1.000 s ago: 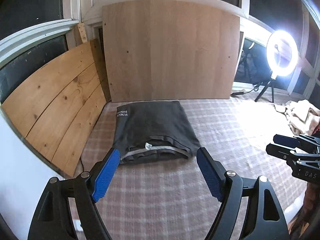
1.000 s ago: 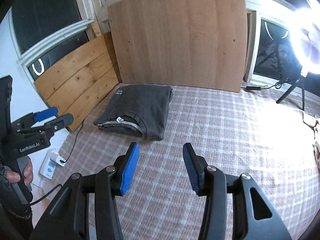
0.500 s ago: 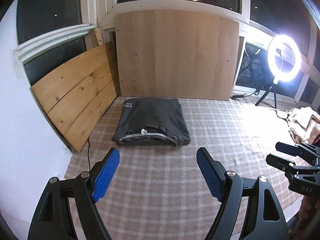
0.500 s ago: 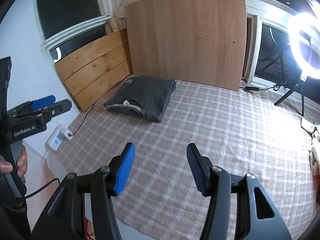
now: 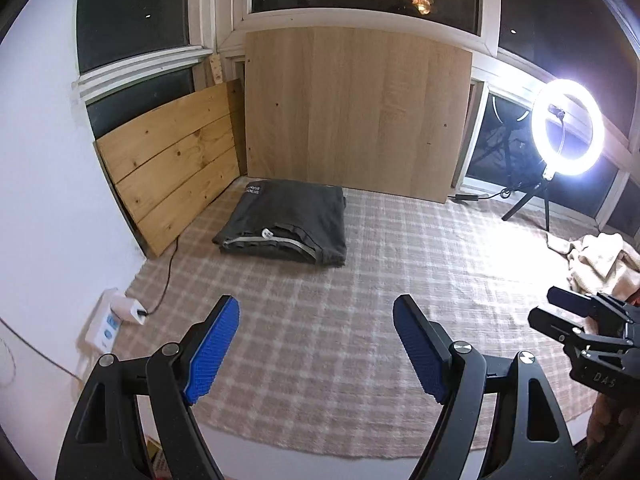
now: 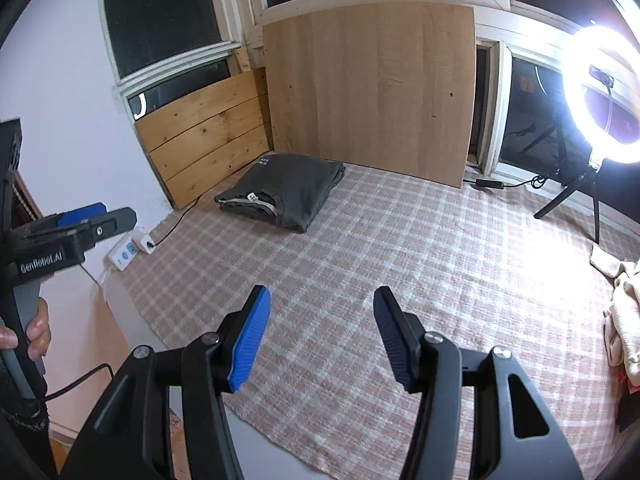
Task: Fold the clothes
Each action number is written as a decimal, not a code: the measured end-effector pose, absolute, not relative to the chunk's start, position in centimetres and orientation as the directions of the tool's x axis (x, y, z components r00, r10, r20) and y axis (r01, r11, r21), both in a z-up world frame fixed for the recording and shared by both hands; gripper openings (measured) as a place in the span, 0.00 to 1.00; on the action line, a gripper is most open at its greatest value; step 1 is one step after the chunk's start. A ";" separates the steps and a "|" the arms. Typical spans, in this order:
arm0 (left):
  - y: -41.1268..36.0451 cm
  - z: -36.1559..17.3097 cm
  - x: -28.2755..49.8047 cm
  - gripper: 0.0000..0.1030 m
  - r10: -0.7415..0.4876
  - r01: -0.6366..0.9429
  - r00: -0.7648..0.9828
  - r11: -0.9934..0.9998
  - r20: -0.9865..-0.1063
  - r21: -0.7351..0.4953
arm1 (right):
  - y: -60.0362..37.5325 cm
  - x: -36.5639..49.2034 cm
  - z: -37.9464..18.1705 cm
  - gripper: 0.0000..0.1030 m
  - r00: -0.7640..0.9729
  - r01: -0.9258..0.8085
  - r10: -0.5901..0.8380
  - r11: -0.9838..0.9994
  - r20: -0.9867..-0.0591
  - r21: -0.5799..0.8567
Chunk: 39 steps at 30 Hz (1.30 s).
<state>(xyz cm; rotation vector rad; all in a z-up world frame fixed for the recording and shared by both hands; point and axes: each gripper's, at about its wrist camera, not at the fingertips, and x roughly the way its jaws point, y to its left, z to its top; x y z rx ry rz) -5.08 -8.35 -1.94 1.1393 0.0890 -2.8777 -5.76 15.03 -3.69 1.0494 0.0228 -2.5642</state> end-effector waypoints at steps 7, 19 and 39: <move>-6.9 -1.0 -4.0 0.76 -0.025 0.087 -0.748 -0.994 -0.663 -0.061 | 16.8 -4.8 -3.5 0.52 -0.671 0.332 -0.318 -0.937 -0.670 0.111; -5.3 -0.4 -3.8 0.76 -0.010 0.071 -0.746 -0.995 -0.666 -0.064 | 18.4 -4.6 -3.4 0.52 -0.686 0.305 -0.302 -0.945 -0.662 0.115; -3.7 0.3 -3.3 0.76 -0.023 0.040 -0.755 -0.999 -0.655 -0.011 | 19.7 -5.1 -4.5 0.52 -0.677 0.269 -0.286 -0.954 -0.678 0.133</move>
